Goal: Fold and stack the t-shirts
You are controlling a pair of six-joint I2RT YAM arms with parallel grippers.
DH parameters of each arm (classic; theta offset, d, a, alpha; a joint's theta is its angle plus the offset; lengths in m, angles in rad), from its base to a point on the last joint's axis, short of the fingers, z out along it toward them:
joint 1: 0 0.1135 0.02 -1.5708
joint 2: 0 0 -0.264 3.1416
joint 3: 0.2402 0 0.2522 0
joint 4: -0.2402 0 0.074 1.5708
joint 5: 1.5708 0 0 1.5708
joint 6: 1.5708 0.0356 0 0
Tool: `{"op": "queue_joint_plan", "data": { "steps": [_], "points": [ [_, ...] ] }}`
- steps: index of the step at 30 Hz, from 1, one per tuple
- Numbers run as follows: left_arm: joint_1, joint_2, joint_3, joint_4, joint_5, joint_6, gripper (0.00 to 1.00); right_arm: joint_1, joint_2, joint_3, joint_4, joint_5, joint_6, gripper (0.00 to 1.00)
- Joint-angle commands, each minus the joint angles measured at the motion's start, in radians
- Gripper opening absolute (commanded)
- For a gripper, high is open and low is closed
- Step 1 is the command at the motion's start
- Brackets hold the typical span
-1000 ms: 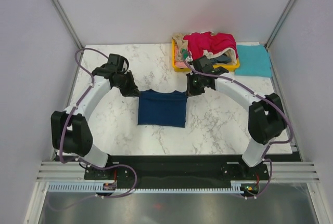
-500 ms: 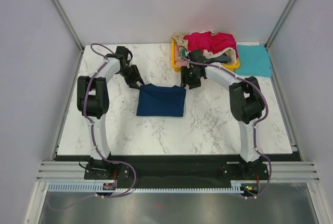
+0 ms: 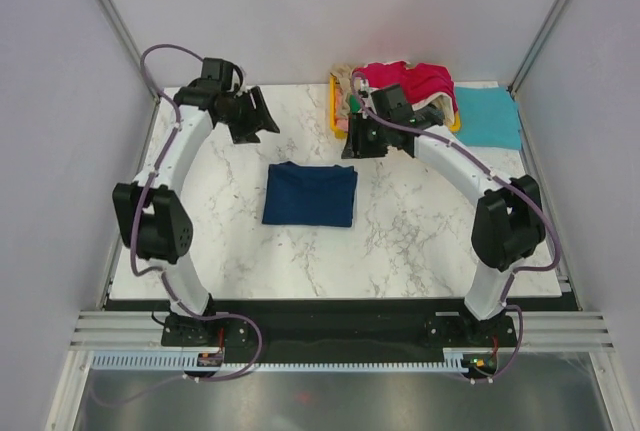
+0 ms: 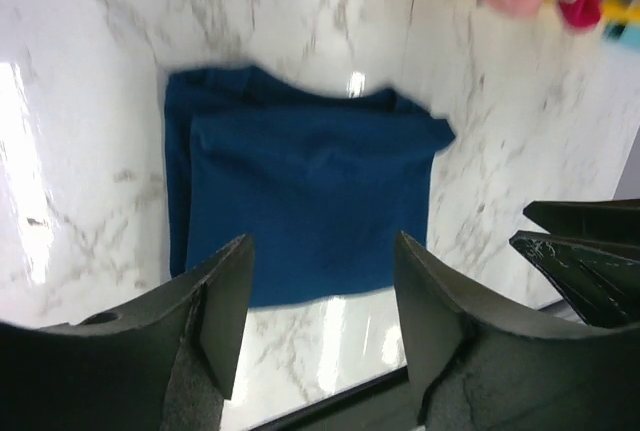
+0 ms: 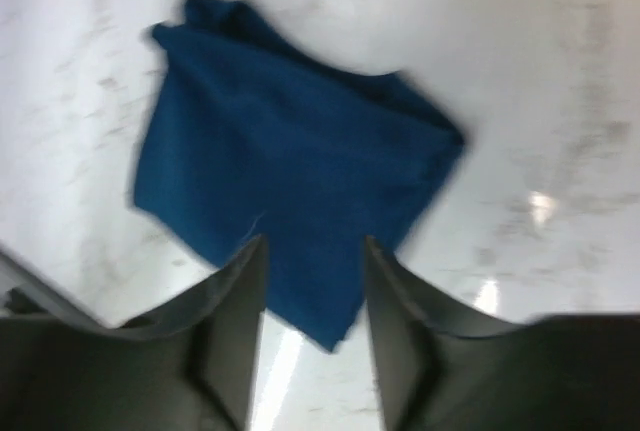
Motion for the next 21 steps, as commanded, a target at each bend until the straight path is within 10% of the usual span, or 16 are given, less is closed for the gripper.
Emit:
{"op": "queue_joint_plan", "data": {
  "steps": [1, 5, 21],
  "points": [
    [-0.036, -0.139, -0.279, 0.116, 0.022, -0.018, 0.63, 0.109, -0.050, -0.122, 0.151, -0.270, 0.025, 0.45],
    [-0.102, -0.229, -0.485, 0.252, 0.062, -0.064, 0.56, 0.130, -0.030, -0.296, 0.396, -0.446, 0.109, 0.07],
    [-0.128, -0.053, -0.821, 0.448, -0.025, -0.111, 0.40, 0.073, 0.141, -0.775, 0.715, -0.423, 0.143, 0.01]
  ]
}}
